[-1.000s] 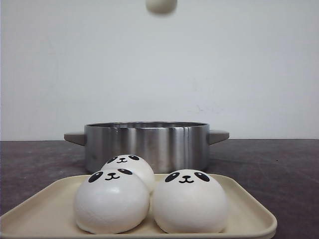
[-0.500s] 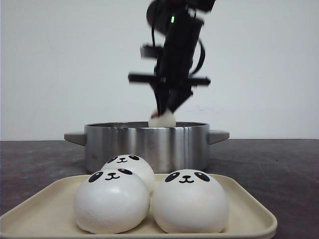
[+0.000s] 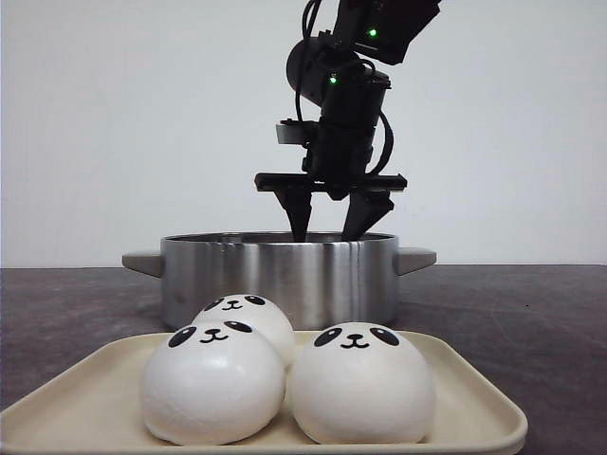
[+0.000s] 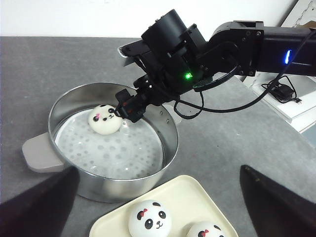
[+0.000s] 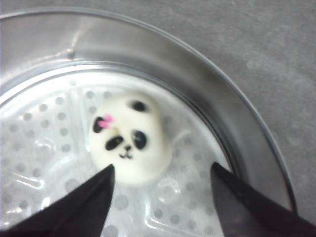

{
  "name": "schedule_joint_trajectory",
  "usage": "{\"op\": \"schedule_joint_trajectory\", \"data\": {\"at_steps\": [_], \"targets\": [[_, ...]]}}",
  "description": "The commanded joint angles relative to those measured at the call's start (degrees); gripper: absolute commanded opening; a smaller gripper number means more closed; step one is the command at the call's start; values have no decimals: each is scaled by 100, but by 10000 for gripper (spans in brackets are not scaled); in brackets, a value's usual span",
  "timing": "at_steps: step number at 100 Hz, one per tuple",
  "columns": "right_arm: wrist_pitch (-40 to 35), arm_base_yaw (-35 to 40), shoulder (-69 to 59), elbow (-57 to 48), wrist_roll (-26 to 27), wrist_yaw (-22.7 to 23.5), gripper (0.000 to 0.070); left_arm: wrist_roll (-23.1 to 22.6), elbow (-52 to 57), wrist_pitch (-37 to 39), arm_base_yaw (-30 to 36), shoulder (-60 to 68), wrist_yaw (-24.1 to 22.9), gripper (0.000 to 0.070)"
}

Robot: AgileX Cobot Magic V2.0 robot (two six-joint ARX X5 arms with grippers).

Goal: Steam buns
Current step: 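Lower the held bun into the steel pot and open the right gripper, then lower the left gripper onto the far panda bun on the tray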

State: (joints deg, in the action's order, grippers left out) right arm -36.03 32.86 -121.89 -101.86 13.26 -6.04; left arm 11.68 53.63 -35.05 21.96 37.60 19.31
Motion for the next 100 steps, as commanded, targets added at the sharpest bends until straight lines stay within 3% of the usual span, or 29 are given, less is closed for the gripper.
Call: {"op": "schedule_joint_trajectory", "data": {"at_steps": [1,9,15,23,27,53,84,100], "targets": [[-2,48,-114,-133,-11,2,409,-31,72,22,31,61,-28,631],[-188,46,37,-208,85,0,361,-22,72,11,31,103,-26,625],[-376,48,256,-286,83,-2,212,-2,72,-11,61,155,-28,609],[-540,94,732,-313,-20,-2,0,55,72,-17,142,275,-28,535],[-621,151,1038,-313,-31,-9,0,120,72,-7,199,374,-28,508],[-1056,861,3287,-313,-138,-83,0,656,72,2,761,1718,-31,512],[-1217,1921,5045,-313,-125,-1204,0,855,74,181,1563,3639,-332,516],[-1298,1963,5335,-313,-125,-1355,0,903,74,520,1799,4334,-632,515]]}}
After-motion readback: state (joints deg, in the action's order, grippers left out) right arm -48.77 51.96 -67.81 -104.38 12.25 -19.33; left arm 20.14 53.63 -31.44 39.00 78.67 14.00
